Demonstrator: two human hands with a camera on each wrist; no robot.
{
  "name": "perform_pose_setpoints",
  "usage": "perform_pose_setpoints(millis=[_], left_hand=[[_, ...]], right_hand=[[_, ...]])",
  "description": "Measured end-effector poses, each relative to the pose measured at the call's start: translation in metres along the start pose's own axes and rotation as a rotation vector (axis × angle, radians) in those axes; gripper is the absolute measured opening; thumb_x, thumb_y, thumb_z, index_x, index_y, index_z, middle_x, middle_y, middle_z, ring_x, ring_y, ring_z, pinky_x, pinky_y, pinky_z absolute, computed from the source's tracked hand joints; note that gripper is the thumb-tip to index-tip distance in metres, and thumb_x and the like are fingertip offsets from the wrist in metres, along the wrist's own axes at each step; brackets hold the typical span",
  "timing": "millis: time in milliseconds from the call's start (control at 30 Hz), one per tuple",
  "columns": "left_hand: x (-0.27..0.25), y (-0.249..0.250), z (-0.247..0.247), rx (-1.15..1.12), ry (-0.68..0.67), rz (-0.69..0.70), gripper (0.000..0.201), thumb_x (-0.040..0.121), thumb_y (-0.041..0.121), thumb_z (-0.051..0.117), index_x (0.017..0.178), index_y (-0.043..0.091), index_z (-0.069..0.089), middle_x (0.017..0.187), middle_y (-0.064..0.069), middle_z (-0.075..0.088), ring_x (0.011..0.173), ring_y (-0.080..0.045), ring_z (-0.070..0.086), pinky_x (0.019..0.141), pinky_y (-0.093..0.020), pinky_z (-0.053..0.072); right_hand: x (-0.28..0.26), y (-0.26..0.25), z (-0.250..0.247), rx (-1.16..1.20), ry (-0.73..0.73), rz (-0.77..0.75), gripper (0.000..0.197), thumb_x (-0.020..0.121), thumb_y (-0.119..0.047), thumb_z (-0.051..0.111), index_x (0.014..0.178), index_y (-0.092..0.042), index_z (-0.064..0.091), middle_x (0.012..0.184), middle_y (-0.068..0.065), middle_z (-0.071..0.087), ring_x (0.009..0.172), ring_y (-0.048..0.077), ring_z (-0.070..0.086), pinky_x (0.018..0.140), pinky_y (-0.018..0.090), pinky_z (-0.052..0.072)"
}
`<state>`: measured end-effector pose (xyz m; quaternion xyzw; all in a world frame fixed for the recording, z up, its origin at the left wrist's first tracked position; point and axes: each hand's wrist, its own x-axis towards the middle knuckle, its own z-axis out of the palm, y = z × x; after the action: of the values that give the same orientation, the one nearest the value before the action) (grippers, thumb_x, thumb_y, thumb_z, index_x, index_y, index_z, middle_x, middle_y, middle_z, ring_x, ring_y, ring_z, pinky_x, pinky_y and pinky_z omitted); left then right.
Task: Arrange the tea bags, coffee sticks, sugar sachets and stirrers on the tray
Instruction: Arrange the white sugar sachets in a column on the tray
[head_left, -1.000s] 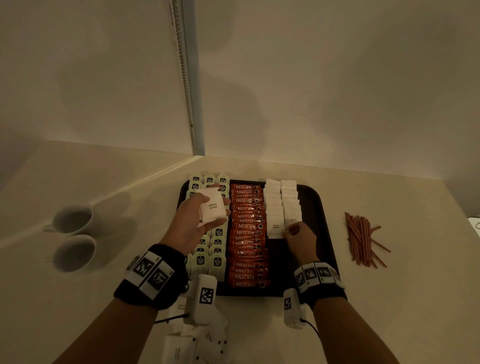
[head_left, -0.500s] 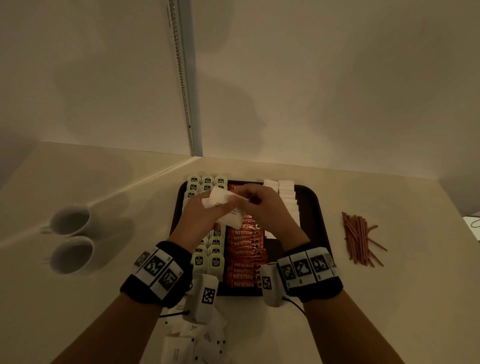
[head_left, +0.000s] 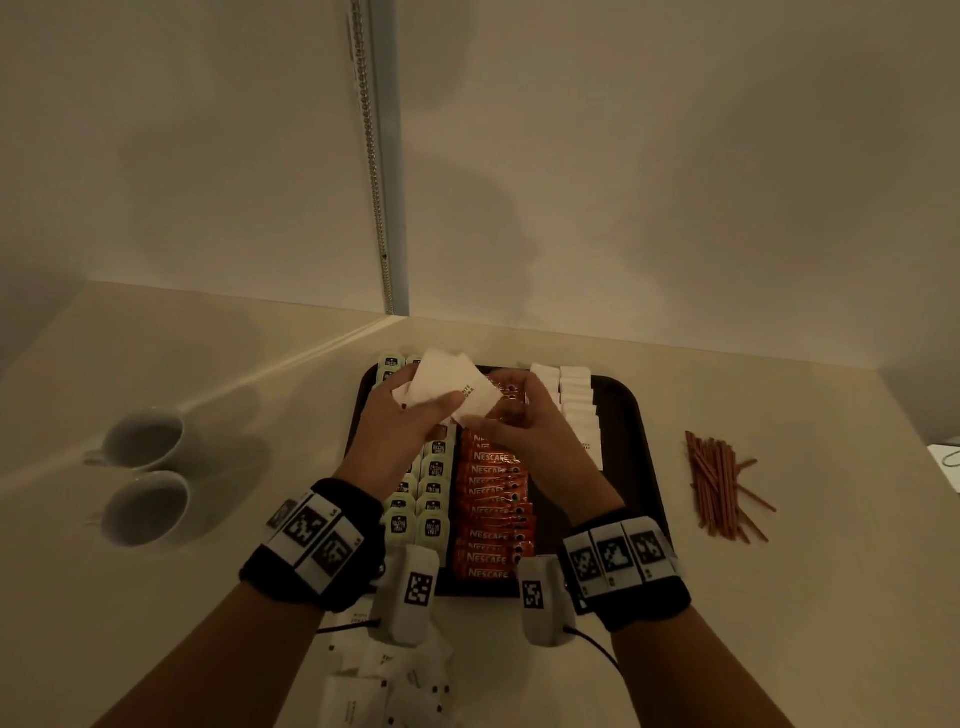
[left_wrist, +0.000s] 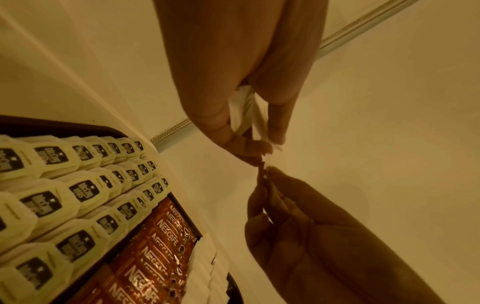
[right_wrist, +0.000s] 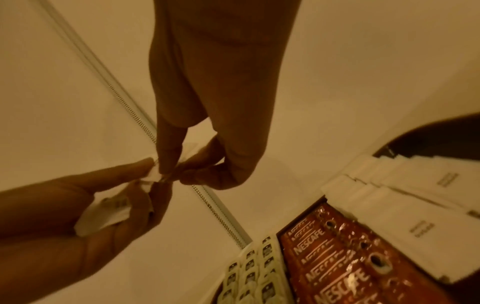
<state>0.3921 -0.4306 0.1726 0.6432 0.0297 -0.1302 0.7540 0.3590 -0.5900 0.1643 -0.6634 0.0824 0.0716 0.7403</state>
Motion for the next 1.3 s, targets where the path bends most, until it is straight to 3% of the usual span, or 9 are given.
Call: perform_pose_setpoints(millis=[100, 167, 367, 500, 567, 733, 867, 1167, 1300], left_hand=[[0.000, 0.001, -0.002, 0.072, -0.016, 0.038, 0.038, 0.079, 0.004, 0.072, 0.115, 0.014, 0.063, 0.093, -0.004, 0.068, 0.070, -0.006, 0.064, 0.053, -0.016, 0.048], [0.000, 0.003, 0.000, 0.021, -0.043, 0.012, 0.031, 0.083, 0.005, 0.069, 0.111, 0.016, 0.064, 0.095, -0.003, 0.070, 0.078, -0.010, 0.068, 0.059, -0.019, 0.053], [0.002, 0.007, 0.006, -0.251, 0.016, -0.099, 0.014, 0.095, 0.009, 0.052, 0.101, 0.014, 0.065, 0.103, -0.007, 0.067, 0.087, -0.018, 0.067, 0.068, -0.028, 0.060], [0.002, 0.005, 0.001, -0.386, 0.070, -0.129, 0.013, 0.094, 0.007, 0.053, 0.104, 0.009, 0.062, 0.102, -0.012, 0.065, 0.084, -0.024, 0.066, 0.064, -0.026, 0.059], [0.000, 0.003, -0.003, -0.317, 0.058, -0.102, 0.016, 0.093, 0.008, 0.055, 0.106, 0.013, 0.063, 0.101, -0.009, 0.067, 0.085, -0.022, 0.067, 0.062, -0.027, 0.059], [-0.002, -0.003, -0.006, -0.205, 0.088, -0.083, 0.021, 0.088, 0.009, 0.063, 0.108, 0.014, 0.065, 0.102, -0.006, 0.069, 0.085, -0.019, 0.067, 0.058, -0.025, 0.058], [-0.003, -0.004, -0.004, -0.194, 0.087, -0.102, 0.022, 0.091, 0.014, 0.060, 0.112, 0.014, 0.065, 0.107, -0.008, 0.067, 0.092, -0.020, 0.066, 0.065, -0.028, 0.059], [0.000, -0.003, -0.003, -0.270, 0.113, -0.156, 0.014, 0.095, 0.013, 0.054, 0.105, 0.015, 0.064, 0.101, -0.006, 0.063, 0.090, -0.020, 0.061, 0.066, -0.031, 0.060], [0.002, -0.005, -0.006, -0.321, 0.099, -0.176, 0.025, 0.093, 0.002, 0.051, 0.116, 0.005, 0.060, 0.111, -0.012, 0.061, 0.096, -0.024, 0.061, 0.062, -0.026, 0.058]], right_hand=[[0.002, 0.000, -0.003, -0.118, 0.045, -0.054, 0.022, 0.087, -0.020, 0.063, 0.109, -0.016, 0.062, 0.103, 0.012, 0.067, 0.092, 0.029, 0.066, 0.081, 0.041, 0.055], [0.002, 0.002, -0.005, -0.146, 0.083, -0.053, 0.016, 0.090, -0.015, 0.059, 0.104, -0.010, 0.066, 0.101, 0.013, 0.068, 0.093, 0.029, 0.065, 0.084, 0.042, 0.055], [-0.004, 0.009, -0.012, 0.172, 0.010, 0.023, 0.016, 0.092, -0.004, 0.050, 0.105, -0.007, 0.060, 0.092, 0.006, 0.071, 0.081, 0.016, 0.068, 0.073, 0.028, 0.056], [-0.005, 0.019, -0.040, 0.317, 0.170, 0.051, 0.011, 0.090, -0.001, 0.050, 0.097, -0.004, 0.059, 0.101, 0.009, 0.067, 0.091, 0.018, 0.067, 0.079, 0.027, 0.057], [-0.005, 0.030, -0.063, 0.220, 0.295, 0.052, 0.012, 0.090, -0.002, 0.052, 0.099, -0.004, 0.060, 0.109, 0.009, 0.063, 0.100, 0.021, 0.064, 0.080, 0.026, 0.056], [-0.007, 0.074, -0.121, -0.337, 0.584, 0.167, 0.014, 0.091, -0.009, 0.056, 0.104, -0.009, 0.061, 0.105, 0.008, 0.066, 0.095, 0.022, 0.062, 0.083, 0.035, 0.052], [-0.005, 0.103, -0.145, -0.661, 0.605, 0.325, 0.021, 0.088, -0.014, 0.061, 0.109, -0.009, 0.062, 0.111, 0.010, 0.064, 0.105, 0.028, 0.059, 0.095, 0.045, 0.047], [0.004, 0.107, -0.140, -0.730, 0.653, 0.381, 0.020, 0.086, -0.012, 0.061, 0.105, -0.008, 0.065, 0.111, 0.011, 0.064, 0.105, 0.027, 0.057, 0.092, 0.035, 0.044], [0.007, 0.106, -0.136, -0.783, 0.695, 0.397, 0.016, 0.085, -0.012, 0.061, 0.099, -0.004, 0.064, 0.107, 0.013, 0.064, 0.103, 0.028, 0.056, 0.088, 0.033, 0.043]])
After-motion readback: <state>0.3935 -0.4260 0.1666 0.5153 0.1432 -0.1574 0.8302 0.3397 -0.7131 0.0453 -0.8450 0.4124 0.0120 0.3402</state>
